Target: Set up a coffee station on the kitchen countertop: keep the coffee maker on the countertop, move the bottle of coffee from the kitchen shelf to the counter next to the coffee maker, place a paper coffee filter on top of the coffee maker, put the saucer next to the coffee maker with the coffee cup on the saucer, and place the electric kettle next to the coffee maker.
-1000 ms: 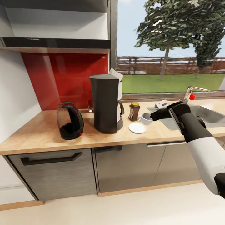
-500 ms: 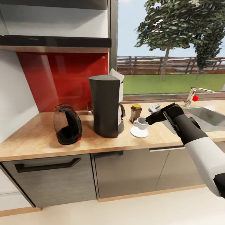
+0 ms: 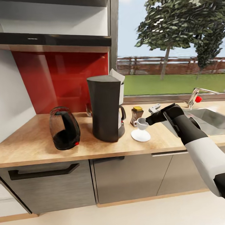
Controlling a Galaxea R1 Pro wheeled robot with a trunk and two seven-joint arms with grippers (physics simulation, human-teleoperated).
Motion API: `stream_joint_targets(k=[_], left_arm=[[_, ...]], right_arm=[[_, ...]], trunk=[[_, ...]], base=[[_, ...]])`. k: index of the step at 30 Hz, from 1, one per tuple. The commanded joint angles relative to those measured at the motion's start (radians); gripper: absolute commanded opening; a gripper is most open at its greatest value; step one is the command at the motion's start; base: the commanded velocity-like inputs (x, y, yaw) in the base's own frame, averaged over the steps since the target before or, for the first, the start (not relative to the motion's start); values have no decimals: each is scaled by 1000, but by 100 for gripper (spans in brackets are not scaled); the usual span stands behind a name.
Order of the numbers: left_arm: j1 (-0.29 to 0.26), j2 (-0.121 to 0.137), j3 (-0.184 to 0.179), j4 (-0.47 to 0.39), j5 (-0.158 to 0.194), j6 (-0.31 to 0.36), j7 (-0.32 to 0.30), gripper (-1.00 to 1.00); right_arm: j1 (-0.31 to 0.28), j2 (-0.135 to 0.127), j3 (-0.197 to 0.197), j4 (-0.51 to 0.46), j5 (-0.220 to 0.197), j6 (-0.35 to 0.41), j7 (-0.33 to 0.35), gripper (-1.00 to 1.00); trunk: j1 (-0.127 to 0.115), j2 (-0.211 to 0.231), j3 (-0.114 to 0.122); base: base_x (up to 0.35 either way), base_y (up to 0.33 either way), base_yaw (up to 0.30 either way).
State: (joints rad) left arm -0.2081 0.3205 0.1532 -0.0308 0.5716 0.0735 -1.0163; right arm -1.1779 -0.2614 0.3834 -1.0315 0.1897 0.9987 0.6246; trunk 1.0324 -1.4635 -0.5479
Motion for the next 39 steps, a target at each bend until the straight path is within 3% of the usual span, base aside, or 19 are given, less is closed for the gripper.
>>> stream_joint_targets(k=[1, 23, 29, 39], left_arm=[[-1, 0, 8, 0, -4, 8, -4, 100], [-1, 0, 8, 0, -4, 8, -5, 100], [-1, 0, 8, 0, -4, 8, -4, 100], [-1, 0, 8, 0, -4, 8, -4, 100]], right_arm=[[-1, -1, 2, 1, 10, 2, 9, -100], [3, -1, 2, 80, 10, -1, 6, -100], [4, -1, 2, 86, 10, -2, 6, -100], [5, -1, 2, 87, 6, -2, 6, -100]], trunk=[[0, -1, -1], [0, -1, -1], [23, -43, -20], [35, -64, -29]], base=[[107, 0, 0], [12, 0, 0], [0, 0, 0], [0, 0, 0]])
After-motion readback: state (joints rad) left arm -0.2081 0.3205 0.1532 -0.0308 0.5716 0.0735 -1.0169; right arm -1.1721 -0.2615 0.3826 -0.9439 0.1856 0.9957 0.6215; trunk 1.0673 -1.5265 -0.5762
